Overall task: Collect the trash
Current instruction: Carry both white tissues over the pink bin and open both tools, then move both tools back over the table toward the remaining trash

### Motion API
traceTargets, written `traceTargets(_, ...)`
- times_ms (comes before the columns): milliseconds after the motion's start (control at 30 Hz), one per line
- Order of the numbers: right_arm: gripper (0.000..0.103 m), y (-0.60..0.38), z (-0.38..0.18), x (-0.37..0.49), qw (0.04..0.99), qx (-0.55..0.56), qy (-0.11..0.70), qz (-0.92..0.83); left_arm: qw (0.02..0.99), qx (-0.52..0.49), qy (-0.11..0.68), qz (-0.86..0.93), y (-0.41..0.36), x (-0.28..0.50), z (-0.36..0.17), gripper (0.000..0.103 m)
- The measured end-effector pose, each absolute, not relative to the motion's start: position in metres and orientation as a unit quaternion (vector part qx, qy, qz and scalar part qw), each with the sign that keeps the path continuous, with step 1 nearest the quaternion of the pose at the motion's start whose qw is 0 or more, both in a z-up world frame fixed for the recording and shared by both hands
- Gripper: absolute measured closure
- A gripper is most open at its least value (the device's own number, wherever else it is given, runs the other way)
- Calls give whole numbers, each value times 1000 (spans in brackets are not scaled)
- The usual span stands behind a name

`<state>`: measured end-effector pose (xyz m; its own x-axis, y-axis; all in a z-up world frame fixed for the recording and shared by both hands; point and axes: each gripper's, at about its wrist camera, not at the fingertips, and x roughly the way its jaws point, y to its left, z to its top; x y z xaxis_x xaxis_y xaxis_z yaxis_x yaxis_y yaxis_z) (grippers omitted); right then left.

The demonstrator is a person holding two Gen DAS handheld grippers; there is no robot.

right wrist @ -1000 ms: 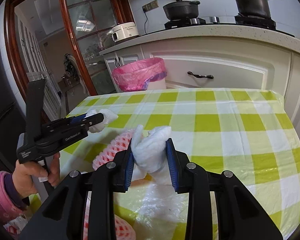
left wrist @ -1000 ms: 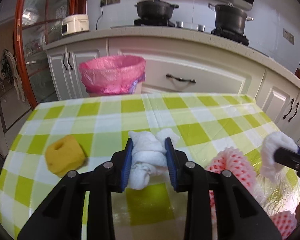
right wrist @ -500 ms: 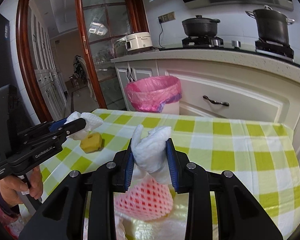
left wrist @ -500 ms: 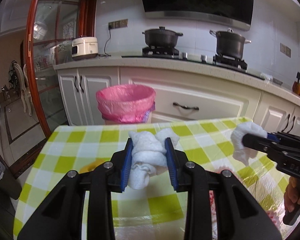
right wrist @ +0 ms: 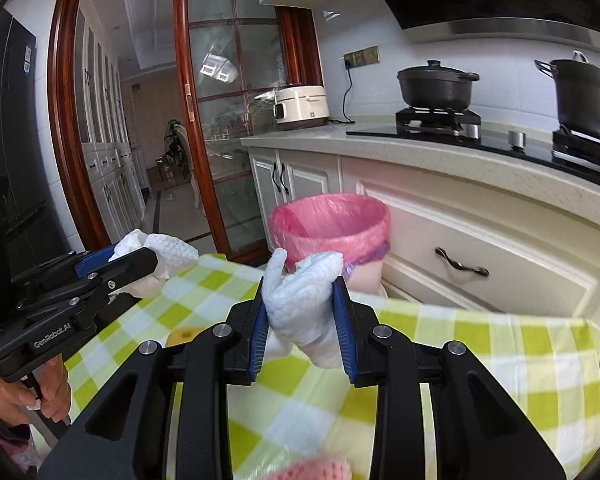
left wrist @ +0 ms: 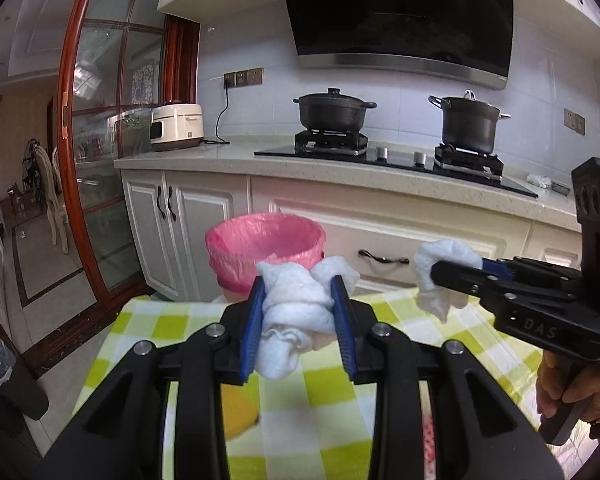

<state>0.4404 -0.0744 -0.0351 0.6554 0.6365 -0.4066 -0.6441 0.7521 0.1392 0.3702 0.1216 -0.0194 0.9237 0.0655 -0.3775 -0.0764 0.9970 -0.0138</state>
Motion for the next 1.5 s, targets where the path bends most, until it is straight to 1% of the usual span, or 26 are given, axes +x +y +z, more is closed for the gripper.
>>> traceTargets(233, 73, -46, -18, 484, 910, -12, 203, 360, 981, -27, 188, 46, 147, 412, -7, 71)
traceTargets(433, 73, -24, -15, 539, 905, -2, 211, 369, 980, -22, 189, 52, 170, 468, -1, 71)
traceTargets(733, 73, 18, -24, 654, 893, 18, 244, 379, 975, -48, 208, 62, 226, 593, 2, 69)
traceTargets(967, 71, 46, -39, 730, 891, 28, 254, 376, 968, -84, 229, 57, 260, 680, -15, 67)
traceTargets(1000, 66, 50, -42, 739, 894, 24, 255, 368, 967, -81, 233, 64, 264, 693, -19, 62)
traceTargets(1033, 61, 51, -44, 744, 896, 21, 255, 363, 967, -79, 234, 68, 266, 700, -21, 54)
traceTargets(1067, 60, 53, -46, 749, 899, 16, 254, 356, 966, -77, 234, 76, 271, 711, -25, 50)
traceTargets(1100, 57, 54, -46, 752, 902, 10, 251, 352, 966, -74, 234, 86, 274, 717, -26, 46)
traceTargets(1133, 47, 54, -46, 754, 905, 4, 246, 347, 966, -71, 232, 93, 276, 721, -27, 40)
traceTargets(1167, 44, 52, -46, 754, 906, 3, 240, 348, 966, -69, 231, 98, 277, 723, -28, 37)
traceTargets(1200, 44, 50, -44, 754, 906, 2, 237, 351, 966, -67, 228, 103, 278, 723, -27, 35)
traceTargets(1367, 44, 24, -22, 734, 909, 7, 213, 358, 968, -70, 209, 117, 279, 696, -12, 35)
traceTargets(1500, 44, -6, 4, 692, 910, 3, 194, 366, 970, -69, 195, 124, 274, 647, 5, 28)
